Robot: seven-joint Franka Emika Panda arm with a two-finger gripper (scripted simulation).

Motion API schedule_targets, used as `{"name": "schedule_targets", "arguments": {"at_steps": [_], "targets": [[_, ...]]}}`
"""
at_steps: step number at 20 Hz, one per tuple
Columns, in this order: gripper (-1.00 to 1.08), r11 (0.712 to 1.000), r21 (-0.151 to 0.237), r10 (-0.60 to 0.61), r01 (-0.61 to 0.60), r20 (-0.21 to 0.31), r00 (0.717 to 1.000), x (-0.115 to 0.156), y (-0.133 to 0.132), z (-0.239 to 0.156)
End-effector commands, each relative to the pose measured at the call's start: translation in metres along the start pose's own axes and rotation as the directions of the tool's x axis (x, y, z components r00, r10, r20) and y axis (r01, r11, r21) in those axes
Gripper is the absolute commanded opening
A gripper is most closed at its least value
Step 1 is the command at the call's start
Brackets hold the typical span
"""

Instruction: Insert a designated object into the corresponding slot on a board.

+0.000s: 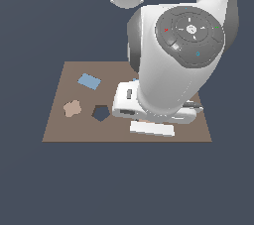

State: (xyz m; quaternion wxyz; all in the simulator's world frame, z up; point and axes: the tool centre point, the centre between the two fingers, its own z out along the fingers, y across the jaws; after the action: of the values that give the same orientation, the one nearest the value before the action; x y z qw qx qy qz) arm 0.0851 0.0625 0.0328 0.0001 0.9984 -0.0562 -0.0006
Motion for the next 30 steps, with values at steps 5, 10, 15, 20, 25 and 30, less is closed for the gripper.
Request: {"name": "schedule_targets", "arguments": {"at_steps": [5,10,15,20,25,30], "targets": [[-1.0,0.997,0.0,-0.071,0.071,-0.001,0.997,-0.005,0.002,-0.001],[-1.0,0.986,0.0,-0.168,0.168,-0.001,0.986,-0.013,0.005,-0.001],[-1.0,0.955,0.0,-0.296,0.296,-0.001,0.955,-0.022,0.01,-0.001],[-1.0,0.893,-0.001,-0.45,0.45,-0.001,0.893,-0.033,0.018,-0.002],[-1.0,0.793,-0.001,-0.61,0.61,-0.001,0.793,-0.043,0.029,-0.003],[-1.0,0.665,-0.001,-0.747,0.747,-0.001,0.665,-0.051,0.042,-0.003]]}}
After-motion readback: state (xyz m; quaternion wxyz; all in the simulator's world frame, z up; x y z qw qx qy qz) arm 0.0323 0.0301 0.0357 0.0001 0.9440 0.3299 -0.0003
